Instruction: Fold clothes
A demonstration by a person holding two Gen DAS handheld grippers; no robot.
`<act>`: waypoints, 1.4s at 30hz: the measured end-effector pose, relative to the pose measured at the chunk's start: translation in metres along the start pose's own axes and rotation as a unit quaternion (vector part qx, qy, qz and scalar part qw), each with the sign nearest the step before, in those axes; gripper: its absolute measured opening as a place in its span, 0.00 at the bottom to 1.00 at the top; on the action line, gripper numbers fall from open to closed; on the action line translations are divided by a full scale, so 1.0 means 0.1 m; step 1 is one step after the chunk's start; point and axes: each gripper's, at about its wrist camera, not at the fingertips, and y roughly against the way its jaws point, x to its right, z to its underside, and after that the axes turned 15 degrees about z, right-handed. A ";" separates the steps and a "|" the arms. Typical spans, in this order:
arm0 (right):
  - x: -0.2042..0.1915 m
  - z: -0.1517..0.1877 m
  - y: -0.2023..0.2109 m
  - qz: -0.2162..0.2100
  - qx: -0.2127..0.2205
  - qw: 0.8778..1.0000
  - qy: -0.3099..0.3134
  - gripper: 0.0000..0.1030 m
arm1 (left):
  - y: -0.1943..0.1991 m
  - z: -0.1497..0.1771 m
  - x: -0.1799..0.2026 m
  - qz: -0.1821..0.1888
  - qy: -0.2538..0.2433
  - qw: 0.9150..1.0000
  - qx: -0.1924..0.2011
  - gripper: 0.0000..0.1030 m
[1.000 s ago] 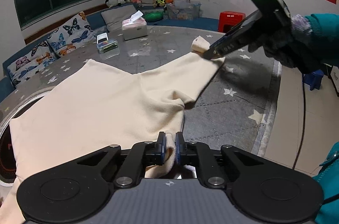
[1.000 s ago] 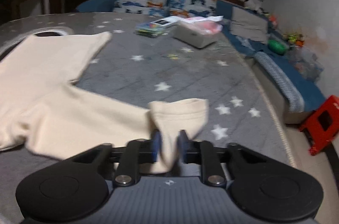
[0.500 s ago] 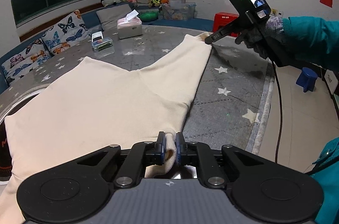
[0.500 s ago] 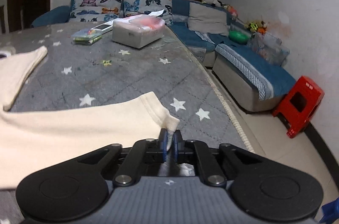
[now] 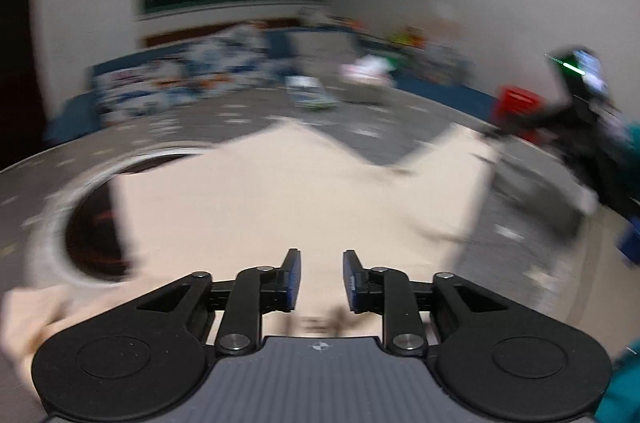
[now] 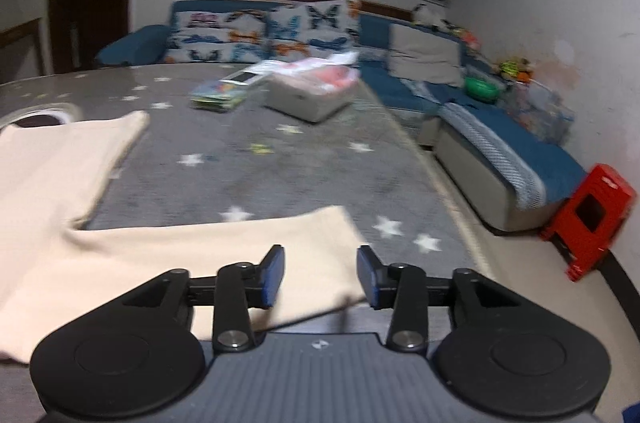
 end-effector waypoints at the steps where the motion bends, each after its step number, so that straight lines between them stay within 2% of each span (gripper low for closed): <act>1: -0.05 0.00 0.02 -0.011 0.001 1.000 0.003 0.43 | 0.03 0.00 -0.11 -0.030 0.011 0.999 0.002 0.29; 3: -0.16 0.00 0.04 -0.028 0.001 1.000 0.011 0.44 | 0.08 0.01 -0.34 -0.093 0.030 0.995 0.001 0.29; 6: -0.31 0.02 0.04 -0.049 -0.006 0.999 0.018 0.45 | 0.13 0.04 -0.62 -0.183 0.035 0.983 -0.005 0.29; 8: -0.38 0.03 0.03 -0.056 -0.011 0.998 0.023 0.45 | 0.15 0.06 -0.80 -0.215 0.036 0.976 -0.013 0.29; 10: -0.46 0.05 0.01 -0.062 -0.017 0.998 0.028 0.45 | 0.12 0.07 -0.95 -0.226 0.038 0.973 -0.027 0.29; 15: -0.49 0.05 -0.02 -0.062 -0.023 0.998 0.024 0.46 | -0.01 0.12 -1.22 -0.228 0.060 0.970 -0.060 0.29; 18: -0.48 0.05 -0.02 -0.060 -0.026 0.998 0.025 0.47 | 0.00 0.16 -1.32 -0.233 0.068 0.968 -0.061 0.29; 20: -0.48 0.05 -0.01 -0.059 -0.027 0.998 0.026 0.47 | 0.09 0.17 -1.37 -0.237 0.077 0.968 -0.043 0.10; 24: -0.49 0.04 -0.02 -0.057 -0.030 0.998 0.027 0.48 | 0.39 0.17 -1.47 -0.253 0.094 0.963 0.018 0.04; 28: -0.50 0.03 -0.02 -0.054 -0.032 0.998 0.030 0.49 | 0.75 0.19 -1.63 -0.281 0.135 0.946 0.090 0.04; 31: -0.50 0.02 -0.02 -0.052 -0.033 0.998 0.031 0.49 | 0.92 0.27 -1.74 -0.308 0.164 0.931 0.104 0.04; 33: -0.51 0.02 -0.03 -0.052 -0.033 0.998 0.031 0.50 | 1.01 0.40 -1.79 -0.320 0.184 0.924 0.101 0.04; 39: -0.50 0.02 -0.04 -0.052 -0.037 0.997 0.032 0.51 | 1.01 0.67 -1.83 -0.338 0.210 0.917 0.036 0.11; 40: -0.50 0.01 -0.04 -0.052 -0.038 0.997 0.032 0.51 | 1.02 0.70 -1.83 -0.343 0.215 0.914 0.034 0.15; 42: -0.50 0.01 -0.04 -0.052 -0.038 0.997 0.032 0.52 | 1.04 0.71 -1.84 -0.356 0.222 0.907 0.038 0.15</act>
